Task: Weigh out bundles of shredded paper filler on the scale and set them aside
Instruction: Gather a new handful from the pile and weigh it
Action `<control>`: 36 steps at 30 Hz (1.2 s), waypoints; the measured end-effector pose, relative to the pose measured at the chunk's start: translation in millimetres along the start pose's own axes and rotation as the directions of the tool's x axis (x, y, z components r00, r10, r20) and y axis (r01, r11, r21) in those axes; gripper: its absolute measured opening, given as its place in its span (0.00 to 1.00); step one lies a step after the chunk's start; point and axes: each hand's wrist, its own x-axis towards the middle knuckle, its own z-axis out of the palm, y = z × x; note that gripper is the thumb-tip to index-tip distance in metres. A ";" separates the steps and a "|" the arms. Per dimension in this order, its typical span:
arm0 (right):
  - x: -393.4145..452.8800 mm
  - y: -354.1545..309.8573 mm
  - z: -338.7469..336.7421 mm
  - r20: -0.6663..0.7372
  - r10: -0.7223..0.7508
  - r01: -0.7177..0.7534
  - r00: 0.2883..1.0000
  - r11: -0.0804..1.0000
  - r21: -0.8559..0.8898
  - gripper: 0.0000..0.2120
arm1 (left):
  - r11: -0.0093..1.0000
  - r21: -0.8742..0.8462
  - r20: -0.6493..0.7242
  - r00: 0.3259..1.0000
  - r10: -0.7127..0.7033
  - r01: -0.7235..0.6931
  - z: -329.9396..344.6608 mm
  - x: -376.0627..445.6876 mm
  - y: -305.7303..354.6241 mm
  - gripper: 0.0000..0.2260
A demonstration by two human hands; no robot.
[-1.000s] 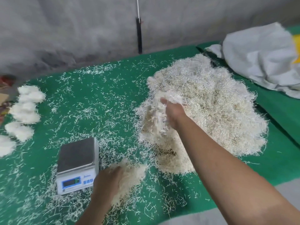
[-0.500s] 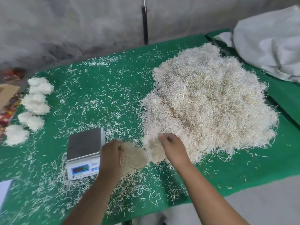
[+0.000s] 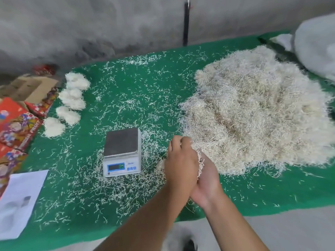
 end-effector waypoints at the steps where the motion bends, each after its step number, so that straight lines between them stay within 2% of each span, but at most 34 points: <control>1: -4.0 -1.8 4.0 0.005 0.009 -0.009 1.000 1.000 0.004 0.26 | 0.999 0.018 -0.011 1.000 0.027 -0.027 -3.9 0.8 1.4 0.13; 4: -12.6 -4.8 18.8 -0.028 -0.086 0.083 0.996 0.994 -0.071 0.31 | 0.995 0.017 -0.003 0.995 0.100 -0.100 -16.1 5.2 6.2 0.12; 7: -13.3 -5.9 32.0 -0.086 -0.228 0.212 0.970 0.963 -0.168 0.28 | 0.983 -0.128 0.120 0.982 0.149 -0.134 -25.1 2.0 5.6 0.12; 8: -13.1 -7.3 34.3 -0.160 -0.290 0.244 0.944 0.935 -0.257 0.27 | 0.964 -0.242 0.194 0.969 0.156 -0.107 -27.3 -2.2 3.0 0.13; 10: -10.5 -11.3 38.2 -0.360 -0.406 0.247 0.840 0.877 -0.412 0.26 | 0.873 -0.487 0.360 0.913 0.192 0.009 -38.9 -14.9 -4.5 0.18; 12: -9.1 -11.1 45.7 -0.446 -0.394 0.258 0.804 0.906 -0.334 0.32 | 0.787 -0.613 0.442 0.857 0.264 0.074 -57.9 -25.1 -17.5 0.23; 13: -8.7 -9.9 52.0 -0.460 -0.399 0.286 0.793 0.911 -0.298 0.33 | 0.752 -0.653 0.432 0.860 0.273 0.089 -68.4 -27.4 -27.6 0.23; 15: -10.9 -4.7 72.4 -0.446 -0.440 0.355 0.779 0.897 -0.264 0.32 | 0.694 -0.703 0.397 0.895 0.202 0.155 -89.2 -23.4 -56.4 0.21; 16: -13.5 -0.6 82.3 -0.436 -0.460 0.380 0.773 0.887 -0.262 0.34 | 0.641 -0.722 0.427 0.897 0.114 0.262 -100.2 -17.3 -73.2 0.22; 17: -16.5 5.3 91.8 -0.432 -0.475 0.392 0.766 0.879 -0.272 0.38 | 0.524 -0.733 0.508 0.861 -0.003 0.435 -109.9 -8.3 -89.5 0.24; 18: -18.5 12.7 99.4 -0.413 -0.485 0.389 0.771 0.872 -0.296 0.42 | 0.340 -0.694 0.641 0.759 -0.112 0.635 -116.4 2.0 -105.4 0.25; 19: -19.4 21.6 108.6 -0.362 -0.491 0.380 0.792 0.861 -0.338 0.42 | 0.130 -0.602 0.772 0.616 -0.157 0.788 -118.8 11.6 -120.6 0.26; 20: -19.0 33.0 119.2 -0.296 -0.493 0.364 0.818 0.842 -0.397 0.37 | -0.040 -0.503 0.858 0.493 -0.144 0.864 -120.1 19.2 -133.6 0.25; 21: -15.4 47.0 130.5 -0.245 -0.484 0.343 0.840 0.824 -0.451 0.32 | -0.155 -0.412 0.911 0.401 -0.098 0.898 -121.4 24.4 -143.6 0.26; 22: -8.7 62.8 140.0 -0.224 -0.488 0.318 0.844 0.790 -0.524 0.26 | -0.238 -0.336 0.941 0.336 -0.040 0.911 -123.9 27.8 -150.1 0.28; 23: -2.1 79.3 148.0 -0.229 -0.529 0.291 0.817 0.721 -0.630 0.22 | -0.299 -0.273 0.955 0.295 0.031 0.914 -127.8 29.3 -153.1 0.30; 24: 3.8 95.7 153.8 -0.224 -0.609 0.264 0.761 0.606 -0.750 0.21 | -0.325 -0.239 0.954 0.283 0.095 0.915 -132.8 28.8 -153.4 0.33; 25: 8.9 113.1 154.4 -0.194 -0.703 0.246 0.684 0.474 -0.845 0.22 | -0.307 -0.249 0.946 0.299 0.126 0.918 -137.9 27.0 -152.4 0.33; 27: 10.8 147.2 144.4 -0.092 -0.842 0.257 0.531 0.264 -0.930 0.18 | -0.196 -0.284 0.945 0.309 0.107 0.939 -142.5 18.2 -148.4 0.29; 29: 4.8 166.0 130.3 -0.034 -0.889 0.254 0.457 0.166 -0.953 0.14 | -0.071 -0.328 0.942 0.332 0.056 0.942 -139.0 5.9 -146.4 0.25; 31: 1.3 169.9 119.6 0.032 -0.899 0.165 0.436 0.045 -0.985 0.17 | 0.032 -0.373 0.926 0.369 0.079 0.927 -138.1 -2.6 -147.7 0.23; 33: 1.9 168.0 113.4 0.075 -0.890 0.084 0.450 -0.041 -0.996 0.21 | 0.193 -0.443 0.894 0.448 0.018 0.876 -133.3 -5.0 -151.9 0.23; 34: 2.0 166.8 113.8 0.057 -0.880 0.063 0.472 -0.031 -0.998 0.21 | 0.266 -0.469 0.870 0.492 -0.022 0.842 -128.3 -3.9 -154.3 0.21; 36: 1.1 166.3 116.7 0.012 -0.849 0.089 0.529 0.042 -0.995 0.18 | 0.331 -0.508 0.831 0.553 -0.054 0.795 -118.4 1.4 -157.3 0.17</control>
